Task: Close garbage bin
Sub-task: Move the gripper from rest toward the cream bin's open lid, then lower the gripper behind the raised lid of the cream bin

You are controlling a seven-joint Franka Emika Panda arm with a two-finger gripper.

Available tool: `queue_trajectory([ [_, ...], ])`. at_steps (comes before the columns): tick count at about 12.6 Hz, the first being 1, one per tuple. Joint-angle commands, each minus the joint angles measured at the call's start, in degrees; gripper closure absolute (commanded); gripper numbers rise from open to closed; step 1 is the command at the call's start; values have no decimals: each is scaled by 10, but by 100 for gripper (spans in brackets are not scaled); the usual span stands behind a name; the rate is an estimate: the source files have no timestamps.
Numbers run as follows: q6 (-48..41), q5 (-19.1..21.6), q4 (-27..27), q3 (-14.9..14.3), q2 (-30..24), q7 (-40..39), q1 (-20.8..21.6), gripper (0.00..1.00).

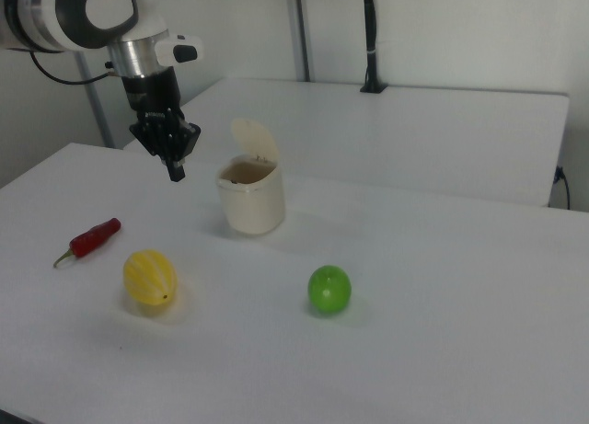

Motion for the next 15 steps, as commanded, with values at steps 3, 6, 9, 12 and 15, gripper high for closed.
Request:
queue_trajectory([
  [3, 30, -3, -8, -1, 4, -3, 3, 100],
  [6, 72, 1, 0, -1, 25, -1, 6, 100],
  [9, 161, 6, 18, 4, 61, 10, 8, 100],
  [12, 270, 29, 22, 5, 86, 10, 9, 100],
  [15, 370, 31, 35, 6, 119, 10, 9, 100],
])
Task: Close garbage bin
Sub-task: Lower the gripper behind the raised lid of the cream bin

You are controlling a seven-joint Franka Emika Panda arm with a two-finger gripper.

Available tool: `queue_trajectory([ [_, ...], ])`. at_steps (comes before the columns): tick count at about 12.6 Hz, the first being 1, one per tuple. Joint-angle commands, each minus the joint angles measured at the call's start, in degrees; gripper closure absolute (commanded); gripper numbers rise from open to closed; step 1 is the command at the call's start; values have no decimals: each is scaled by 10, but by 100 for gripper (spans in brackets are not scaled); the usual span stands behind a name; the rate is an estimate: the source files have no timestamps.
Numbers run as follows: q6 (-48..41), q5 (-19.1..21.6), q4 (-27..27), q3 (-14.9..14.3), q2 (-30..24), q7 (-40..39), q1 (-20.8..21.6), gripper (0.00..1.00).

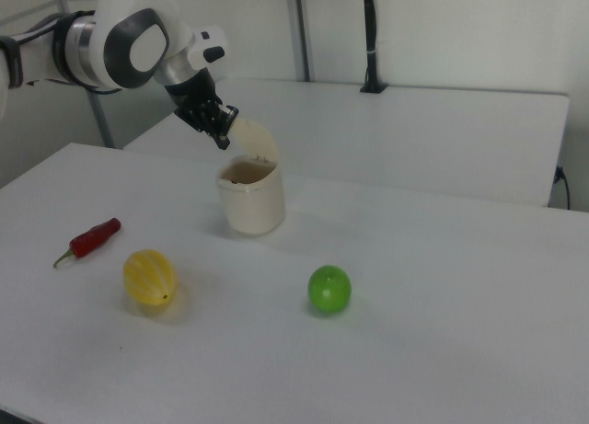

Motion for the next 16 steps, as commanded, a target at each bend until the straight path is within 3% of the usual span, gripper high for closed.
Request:
queue_trajectory([
  [1, 95, 10, 35, 0, 45, 9, 4, 100],
  [16, 435, 14, 62, 1, 176, 6, 23, 100],
])
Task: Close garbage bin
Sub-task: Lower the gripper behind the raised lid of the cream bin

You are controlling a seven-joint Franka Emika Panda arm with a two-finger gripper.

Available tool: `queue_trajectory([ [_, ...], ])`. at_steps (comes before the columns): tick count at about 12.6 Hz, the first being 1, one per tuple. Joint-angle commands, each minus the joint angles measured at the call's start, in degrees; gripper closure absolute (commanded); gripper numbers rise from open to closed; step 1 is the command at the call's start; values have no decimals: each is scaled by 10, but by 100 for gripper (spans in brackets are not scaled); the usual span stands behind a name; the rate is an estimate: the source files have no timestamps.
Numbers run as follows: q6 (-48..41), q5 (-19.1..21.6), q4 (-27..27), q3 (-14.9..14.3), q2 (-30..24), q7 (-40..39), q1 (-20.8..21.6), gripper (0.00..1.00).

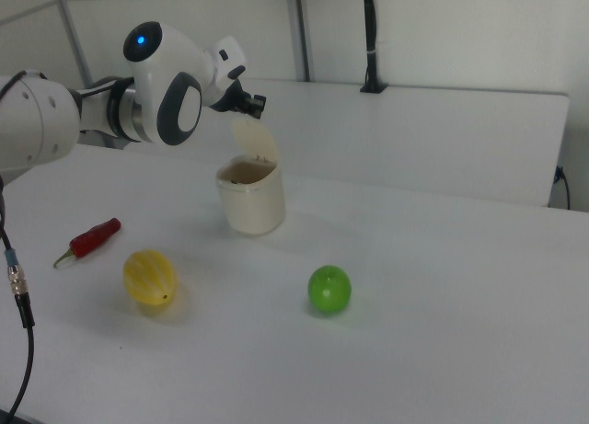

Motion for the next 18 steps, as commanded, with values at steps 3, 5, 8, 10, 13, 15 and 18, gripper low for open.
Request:
queue_trajectory([
  [3, 59, 6, 23, -2, 31, 4, 12, 100],
  [5, 60, 6, 24, -2, 32, 3, 12, 100],
  [8, 60, 6, 23, -2, 38, 1, 13, 100],
  [10, 59, 6, 20, -2, 39, 0, 13, 100],
  [13, 55, 6, 19, -2, 38, 1, 14, 100],
  [15, 51, 5, 16, -2, 36, 1, 20, 100],
  [18, 35, 7, 5, -2, 25, 2, 26, 100],
])
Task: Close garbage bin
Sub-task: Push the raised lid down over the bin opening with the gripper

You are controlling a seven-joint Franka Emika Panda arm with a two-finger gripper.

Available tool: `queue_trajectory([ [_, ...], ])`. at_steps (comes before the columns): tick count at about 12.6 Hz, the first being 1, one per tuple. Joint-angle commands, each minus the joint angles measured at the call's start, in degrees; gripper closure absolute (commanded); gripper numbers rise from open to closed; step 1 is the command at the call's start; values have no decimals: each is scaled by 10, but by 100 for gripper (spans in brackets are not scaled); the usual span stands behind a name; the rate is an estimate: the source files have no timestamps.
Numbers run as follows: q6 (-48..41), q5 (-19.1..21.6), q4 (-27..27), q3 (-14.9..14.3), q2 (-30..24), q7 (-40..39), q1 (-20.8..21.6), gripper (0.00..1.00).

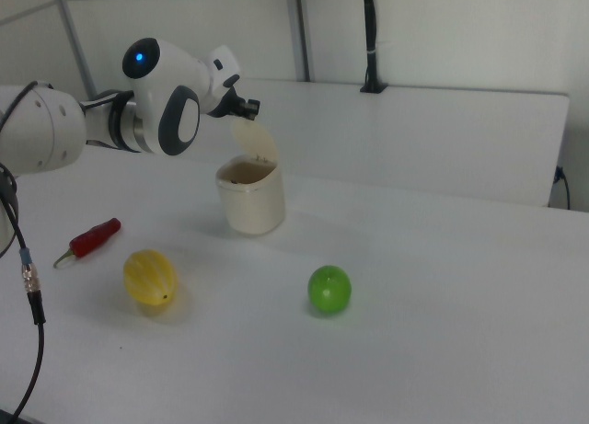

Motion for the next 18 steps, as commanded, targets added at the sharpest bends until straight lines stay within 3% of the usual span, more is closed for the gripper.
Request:
queue_trajectory([
  [1, -34, 7, -11, -3, -15, 2, 9, 100],
  [12, -244, -1, -5, -3, -36, -2, 9, 100],
  [18, -271, 0, -9, -3, -31, 0, 16, 100],
])
